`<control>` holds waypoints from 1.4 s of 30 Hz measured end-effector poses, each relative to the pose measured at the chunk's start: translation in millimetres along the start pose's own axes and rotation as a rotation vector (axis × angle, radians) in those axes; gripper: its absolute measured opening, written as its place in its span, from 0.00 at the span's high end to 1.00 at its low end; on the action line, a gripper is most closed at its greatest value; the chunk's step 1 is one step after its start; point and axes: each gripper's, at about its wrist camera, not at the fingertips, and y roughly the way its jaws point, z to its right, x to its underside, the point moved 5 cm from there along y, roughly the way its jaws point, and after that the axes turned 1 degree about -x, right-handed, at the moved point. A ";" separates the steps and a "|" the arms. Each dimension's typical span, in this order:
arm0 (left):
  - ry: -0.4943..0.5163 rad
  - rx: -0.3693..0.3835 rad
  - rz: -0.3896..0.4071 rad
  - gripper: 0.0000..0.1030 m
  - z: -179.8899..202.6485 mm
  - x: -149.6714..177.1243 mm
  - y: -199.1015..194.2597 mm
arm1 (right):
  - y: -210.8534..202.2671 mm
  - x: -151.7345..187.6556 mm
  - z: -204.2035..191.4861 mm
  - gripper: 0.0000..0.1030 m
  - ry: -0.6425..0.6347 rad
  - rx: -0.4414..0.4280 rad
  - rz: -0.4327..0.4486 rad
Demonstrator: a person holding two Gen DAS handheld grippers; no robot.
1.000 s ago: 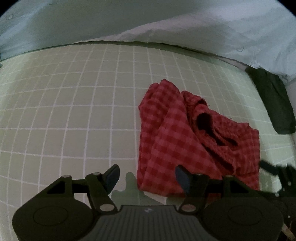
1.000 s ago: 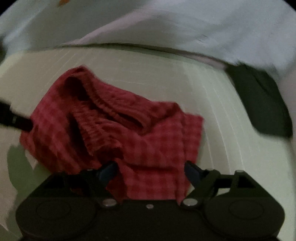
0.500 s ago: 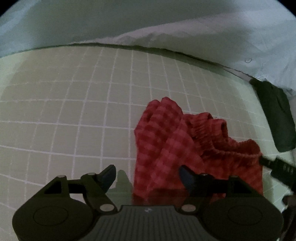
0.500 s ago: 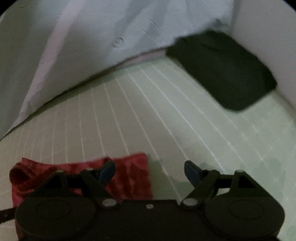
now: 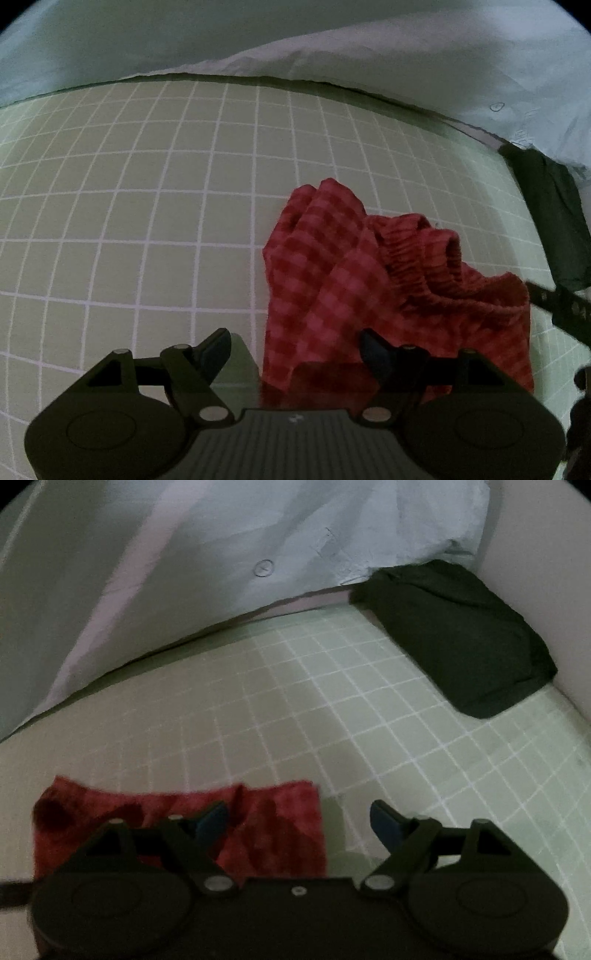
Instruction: Fold clothes
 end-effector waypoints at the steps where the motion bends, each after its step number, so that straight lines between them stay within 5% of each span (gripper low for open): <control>1: 0.003 -0.001 0.001 0.25 -0.1 0.3 -0.4 | 2.0 -2.8 -1.4 0.18 -0.005 0.003 0.002; 5: 0.000 -0.008 -0.001 0.25 -0.3 0.4 1.3 | 9.8 -14.0 -7.2 0.18 -0.024 0.016 0.012; 22: 0.017 -0.027 -0.001 0.23 3.1 6.8 1.6 | -0.5 44.3 -37.2 0.18 -0.216 -0.015 -0.106; 31: 0.029 -0.030 0.001 0.21 4.7 6.1 3.6 | 28.5 3.1 -41.6 0.16 -0.300 0.038 -0.081; 37: 0.034 -0.031 0.004 0.20 5.4 6.7 3.7 | 15.4 -54.2 -24.4 0.16 -0.132 0.068 0.116; 42: 0.031 -0.036 0.002 0.20 6.5 6.8 3.9 | 3.4 -39.8 -17.5 0.16 -0.127 0.073 0.112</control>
